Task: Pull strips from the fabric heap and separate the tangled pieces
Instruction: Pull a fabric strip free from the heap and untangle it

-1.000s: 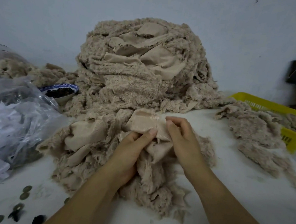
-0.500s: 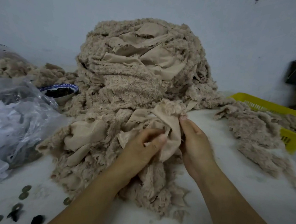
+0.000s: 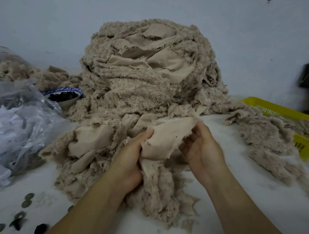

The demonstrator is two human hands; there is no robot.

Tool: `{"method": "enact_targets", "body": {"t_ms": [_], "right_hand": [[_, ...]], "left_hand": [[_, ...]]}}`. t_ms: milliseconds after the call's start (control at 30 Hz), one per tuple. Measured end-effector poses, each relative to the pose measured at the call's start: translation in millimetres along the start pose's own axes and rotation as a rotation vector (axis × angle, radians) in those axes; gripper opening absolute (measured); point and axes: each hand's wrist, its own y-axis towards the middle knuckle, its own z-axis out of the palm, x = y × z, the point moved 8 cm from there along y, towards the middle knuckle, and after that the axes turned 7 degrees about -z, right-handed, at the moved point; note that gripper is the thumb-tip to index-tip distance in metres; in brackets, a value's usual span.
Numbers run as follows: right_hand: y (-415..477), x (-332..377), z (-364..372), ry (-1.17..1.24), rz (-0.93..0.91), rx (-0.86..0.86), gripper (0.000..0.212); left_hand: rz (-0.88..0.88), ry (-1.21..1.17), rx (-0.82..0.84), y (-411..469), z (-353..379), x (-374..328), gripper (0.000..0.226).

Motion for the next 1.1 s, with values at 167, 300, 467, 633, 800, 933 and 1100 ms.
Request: {"method": "enact_targets", "body": {"t_ms": [167, 300, 467, 633, 800, 933, 1100], "right_hand": [[-17, -14, 24, -0.559, -0.019, 0.335, 0.075], [-23, -19, 29, -0.797, -0.066, 0.388, 0.071], [-14, 6, 22, -0.211, -0.056, 0.184, 0.041], [-7, 28, 3, 0.009, -0.057, 0.011, 0.037], [1, 34, -23, 0.13, -0.015, -0.157, 0.041], [7, 30, -29, 0.107, -0.115, -0.215, 0.031], [1, 9, -15, -0.001, 0.108, -0.084, 0.07]], "left_hand": [[0.033, -0.157, 0.099, 1, 4, -7, 0.052], [0.081, -0.126, 0.194, -1, 9, -16, 0.084], [0.124, 0.319, 0.137, -3, 16, -2, 0.054], [0.161, 0.752, -0.016, -6, 9, 0, 0.029], [0.208, 0.596, -0.077, -8, 5, -12, 0.033], [0.182, 0.243, -0.095, -7, -2, -15, 0.017], [0.222, 0.263, -0.183, -8, -9, -14, 0.028]]}}
